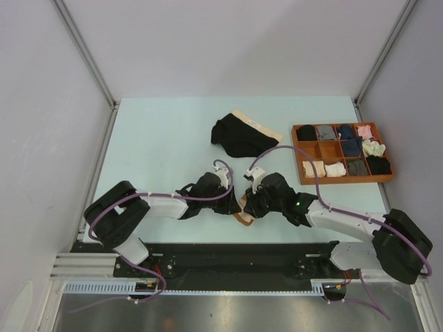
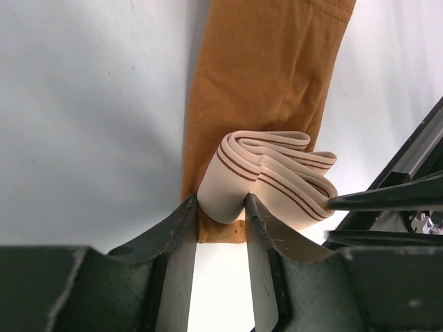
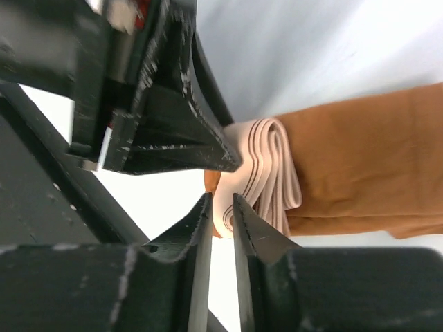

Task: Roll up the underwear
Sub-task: Roll the underwear to the center of the board.

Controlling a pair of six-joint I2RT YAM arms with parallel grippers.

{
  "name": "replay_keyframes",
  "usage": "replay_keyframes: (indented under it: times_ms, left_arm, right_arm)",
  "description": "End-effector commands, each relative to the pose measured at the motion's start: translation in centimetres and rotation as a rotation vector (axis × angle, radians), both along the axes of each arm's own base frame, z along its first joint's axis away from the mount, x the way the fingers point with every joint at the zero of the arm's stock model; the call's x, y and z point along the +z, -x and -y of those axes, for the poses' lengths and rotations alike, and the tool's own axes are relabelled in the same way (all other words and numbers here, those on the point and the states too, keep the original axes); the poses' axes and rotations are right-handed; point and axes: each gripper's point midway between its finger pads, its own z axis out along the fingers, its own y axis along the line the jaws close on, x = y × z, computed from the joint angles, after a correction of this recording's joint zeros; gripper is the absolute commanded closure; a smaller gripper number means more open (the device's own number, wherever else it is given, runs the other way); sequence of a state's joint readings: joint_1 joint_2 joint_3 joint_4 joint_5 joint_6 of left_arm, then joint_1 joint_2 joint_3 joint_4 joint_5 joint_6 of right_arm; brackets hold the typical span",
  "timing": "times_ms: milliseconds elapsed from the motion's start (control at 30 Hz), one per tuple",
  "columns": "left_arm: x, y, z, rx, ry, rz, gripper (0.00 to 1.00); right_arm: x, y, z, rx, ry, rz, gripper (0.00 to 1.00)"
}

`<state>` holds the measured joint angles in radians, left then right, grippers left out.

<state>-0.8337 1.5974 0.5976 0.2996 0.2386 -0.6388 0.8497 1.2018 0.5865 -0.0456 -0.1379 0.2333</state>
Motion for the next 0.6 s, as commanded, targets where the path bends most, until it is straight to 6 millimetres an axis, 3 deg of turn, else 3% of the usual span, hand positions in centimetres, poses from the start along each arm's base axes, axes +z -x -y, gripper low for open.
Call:
replay_keyframes:
  times_ms: [0,233,433,567]
  left_arm:
    - [-1.0,0.4,-0.1,-0.002,-0.046,-0.025,0.63]
    - [-0.8,0.2,0.0,0.002,-0.046,-0.021,0.61]
    - [0.7,-0.1,0.3,-0.008,-0.023,0.011,0.38]
    - [0.5,-0.2,0.3,-0.004,-0.027,0.013,0.33]
  right_arm:
    - [-1.3,0.2,-0.8,0.008,0.017,-0.032,0.81]
    - [-3.9,-0.5,0.9,-0.068,0.120,-0.062,0.86]
    - [-4.9,-1.8,2.4,-0.133,0.177,-0.053,0.86]
    - [-6.4,-1.8,2.7,-0.119,0.217,-0.065,0.87]
